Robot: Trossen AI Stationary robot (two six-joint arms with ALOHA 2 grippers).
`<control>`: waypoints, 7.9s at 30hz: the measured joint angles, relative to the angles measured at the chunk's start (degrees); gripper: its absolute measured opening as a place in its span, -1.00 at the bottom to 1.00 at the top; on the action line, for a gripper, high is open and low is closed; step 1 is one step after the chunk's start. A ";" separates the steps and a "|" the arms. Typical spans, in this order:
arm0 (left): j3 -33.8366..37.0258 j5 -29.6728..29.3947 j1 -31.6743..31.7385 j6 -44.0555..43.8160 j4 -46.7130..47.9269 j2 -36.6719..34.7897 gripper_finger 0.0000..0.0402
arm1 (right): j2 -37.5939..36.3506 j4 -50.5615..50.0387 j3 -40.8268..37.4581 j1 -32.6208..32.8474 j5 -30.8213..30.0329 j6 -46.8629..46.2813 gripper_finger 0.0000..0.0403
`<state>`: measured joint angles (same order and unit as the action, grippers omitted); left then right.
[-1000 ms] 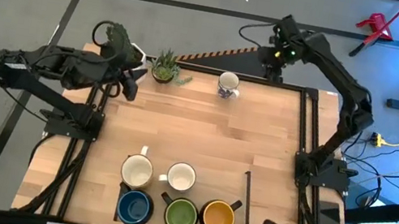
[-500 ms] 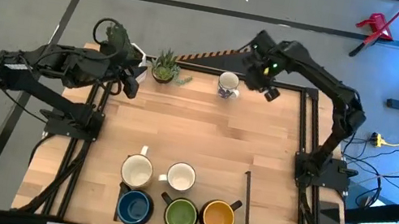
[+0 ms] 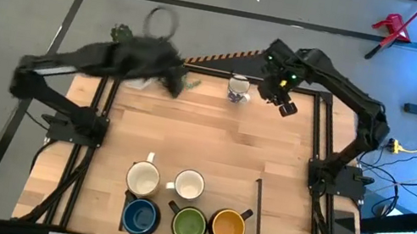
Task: Place coffee mugs
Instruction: Put the patterned blue mug on the shelf
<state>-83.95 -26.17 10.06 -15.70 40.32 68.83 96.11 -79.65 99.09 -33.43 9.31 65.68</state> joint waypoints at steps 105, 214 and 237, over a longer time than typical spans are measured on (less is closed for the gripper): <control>-46.33 64.16 41.89 3.89 11.98 26.47 -1.00 | 8.12 15.61 0.55 -21.48 15.30 -4.87 -0.30; -46.31 59.69 41.84 11.72 17.95 26.50 -1.00 | 12.47 30.51 -14.45 1.16 -14.08 -3.85 -0.91; -46.31 59.68 41.89 11.32 17.94 26.50 -1.00 | 7.69 15.69 -14.47 6.05 -11.78 -10.91 -1.00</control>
<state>-130.26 33.52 51.94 -4.38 58.26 95.33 103.80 -63.96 84.62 -27.38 -2.48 54.76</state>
